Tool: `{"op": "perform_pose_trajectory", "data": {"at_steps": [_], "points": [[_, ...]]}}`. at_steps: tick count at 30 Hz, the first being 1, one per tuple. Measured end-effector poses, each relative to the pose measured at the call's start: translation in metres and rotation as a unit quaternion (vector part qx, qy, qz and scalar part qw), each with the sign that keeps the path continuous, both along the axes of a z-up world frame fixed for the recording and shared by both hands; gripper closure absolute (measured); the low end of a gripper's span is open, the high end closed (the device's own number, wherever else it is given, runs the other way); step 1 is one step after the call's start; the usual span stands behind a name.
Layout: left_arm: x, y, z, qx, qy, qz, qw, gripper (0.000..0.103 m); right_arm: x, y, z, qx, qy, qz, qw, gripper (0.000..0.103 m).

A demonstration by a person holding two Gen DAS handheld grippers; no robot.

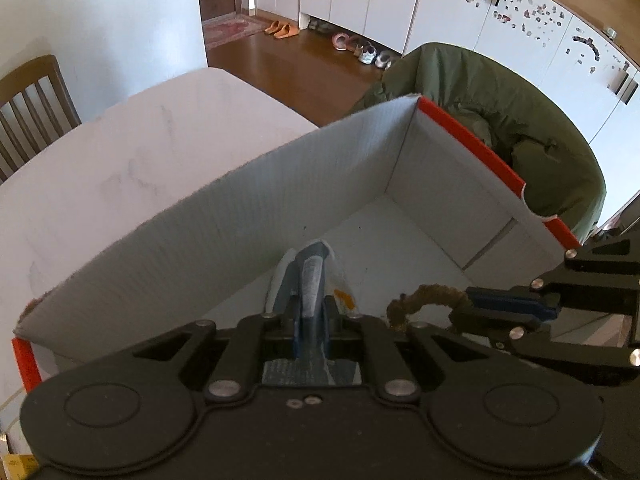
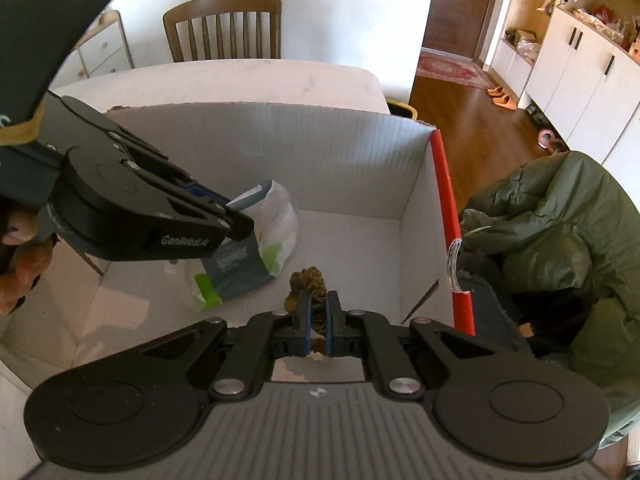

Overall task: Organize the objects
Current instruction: 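Open the right gripper to drop the hair tie while the left gripper releases the bag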

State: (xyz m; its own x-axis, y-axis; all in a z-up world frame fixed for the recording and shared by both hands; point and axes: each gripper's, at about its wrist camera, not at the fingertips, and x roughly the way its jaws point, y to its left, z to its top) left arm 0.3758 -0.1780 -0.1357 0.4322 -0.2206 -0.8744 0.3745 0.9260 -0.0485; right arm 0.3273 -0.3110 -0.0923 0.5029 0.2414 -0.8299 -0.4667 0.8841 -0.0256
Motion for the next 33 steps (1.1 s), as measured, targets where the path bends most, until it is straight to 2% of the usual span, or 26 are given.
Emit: {"op": "perform_pose_trajectory", "data": {"at_steps": [5,9,12,16,25,29,31,33], "points": [[0.000,0.001,-0.002,0.003,0.010,0.005,0.9999,0.086,-0.001,-0.002,0.003,0.004,-0.002,0.002,1.000,0.096],[-0.004,0.004,0.001,0.002,0.012,0.012,0.9998,0.075,-0.004,-0.004,0.007,0.006,-0.006,0.000,1.000,0.096],[-0.009,0.007,0.005,-0.003,0.011,0.015,0.9998,0.072,-0.006,-0.007,0.010,0.012,-0.008,0.000,1.000,0.095],[-0.013,0.008,0.012,-0.012,0.003,0.018,0.9998,0.060,-0.012,-0.010,0.019,0.022,-0.021,0.000,1.000,0.095],[-0.040,0.023,0.044,-0.043,-0.031,0.034,0.9980,0.054,-0.023,-0.018,0.042,0.050,-0.042,-0.013,0.998,0.093],[-0.054,0.031,0.061,-0.059,-0.049,0.043,0.9961,0.053,-0.033,-0.019,0.055,0.070,-0.051,-0.009,0.996,0.085],[-0.063,0.035,0.070,-0.067,-0.060,0.047,0.9949,0.052,-0.038,-0.019,0.063,0.085,-0.056,-0.007,0.995,0.075],[-0.071,0.040,0.077,-0.074,-0.070,0.053,0.9934,0.051,-0.043,-0.018,0.067,0.093,-0.058,-0.002,0.994,0.073]]}}
